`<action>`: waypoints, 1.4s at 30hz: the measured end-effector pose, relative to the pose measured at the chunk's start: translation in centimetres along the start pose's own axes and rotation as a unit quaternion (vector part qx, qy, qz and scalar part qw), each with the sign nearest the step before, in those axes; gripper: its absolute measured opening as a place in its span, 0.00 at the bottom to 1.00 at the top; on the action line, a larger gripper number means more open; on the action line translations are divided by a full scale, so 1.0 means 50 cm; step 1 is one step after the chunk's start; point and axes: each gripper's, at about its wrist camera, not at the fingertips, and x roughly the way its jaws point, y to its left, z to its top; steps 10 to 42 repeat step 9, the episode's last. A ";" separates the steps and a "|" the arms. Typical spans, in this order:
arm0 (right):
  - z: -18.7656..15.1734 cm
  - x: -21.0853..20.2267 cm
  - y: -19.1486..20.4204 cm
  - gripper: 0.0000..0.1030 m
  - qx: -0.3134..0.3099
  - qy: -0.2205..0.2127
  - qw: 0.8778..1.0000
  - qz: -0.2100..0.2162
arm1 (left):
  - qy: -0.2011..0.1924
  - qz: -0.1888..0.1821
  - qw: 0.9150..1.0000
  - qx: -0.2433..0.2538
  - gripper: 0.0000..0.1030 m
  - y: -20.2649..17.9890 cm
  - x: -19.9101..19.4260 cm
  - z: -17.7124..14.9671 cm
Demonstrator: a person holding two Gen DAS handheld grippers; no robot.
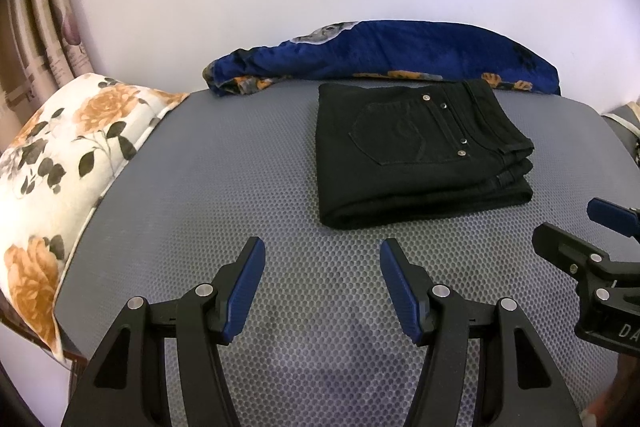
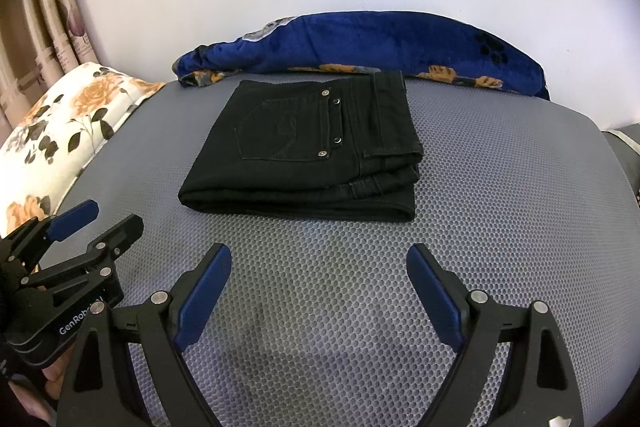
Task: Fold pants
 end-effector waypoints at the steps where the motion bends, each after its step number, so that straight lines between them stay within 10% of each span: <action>1: 0.000 0.000 0.000 0.85 0.001 0.000 1.000 0.001 | 0.000 0.000 1.000 0.000 0.59 0.000 0.000 0.000; 42: -0.002 -0.001 0.000 0.85 0.002 0.000 1.000 -0.001 | 0.005 -0.005 1.000 -0.004 0.59 0.002 0.002 -0.001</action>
